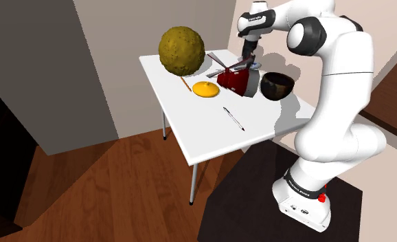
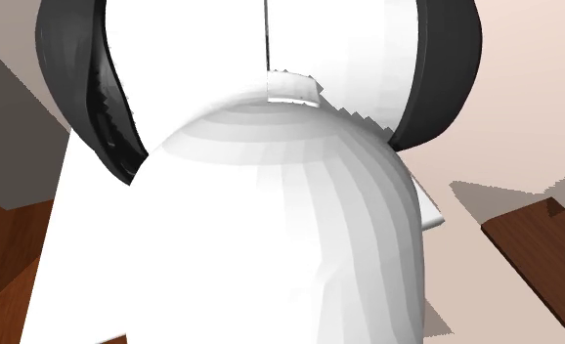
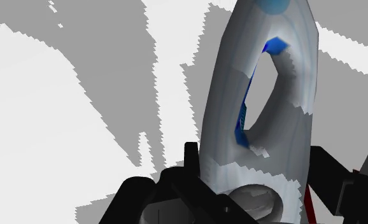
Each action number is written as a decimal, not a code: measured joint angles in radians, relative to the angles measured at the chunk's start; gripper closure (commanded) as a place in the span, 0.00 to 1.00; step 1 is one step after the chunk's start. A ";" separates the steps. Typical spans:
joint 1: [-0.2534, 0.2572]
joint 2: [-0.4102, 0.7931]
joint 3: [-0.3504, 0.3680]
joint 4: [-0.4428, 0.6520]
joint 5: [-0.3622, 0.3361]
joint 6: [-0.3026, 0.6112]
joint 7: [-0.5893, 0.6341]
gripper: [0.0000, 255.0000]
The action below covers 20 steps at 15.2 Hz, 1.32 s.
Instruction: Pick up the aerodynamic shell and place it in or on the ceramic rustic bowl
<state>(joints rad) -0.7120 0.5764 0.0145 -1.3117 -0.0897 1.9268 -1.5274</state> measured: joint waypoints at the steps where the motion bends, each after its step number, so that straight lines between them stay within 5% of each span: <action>1: 0.000 -0.002 0.000 0.011 0.000 -0.013 -0.001 1.00; 20: 0.000 -0.023 0.000 0.218 0.005 -0.241 -0.022 1.00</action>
<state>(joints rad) -0.7122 0.5537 0.0147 -1.0934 -0.0845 1.6860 -1.5492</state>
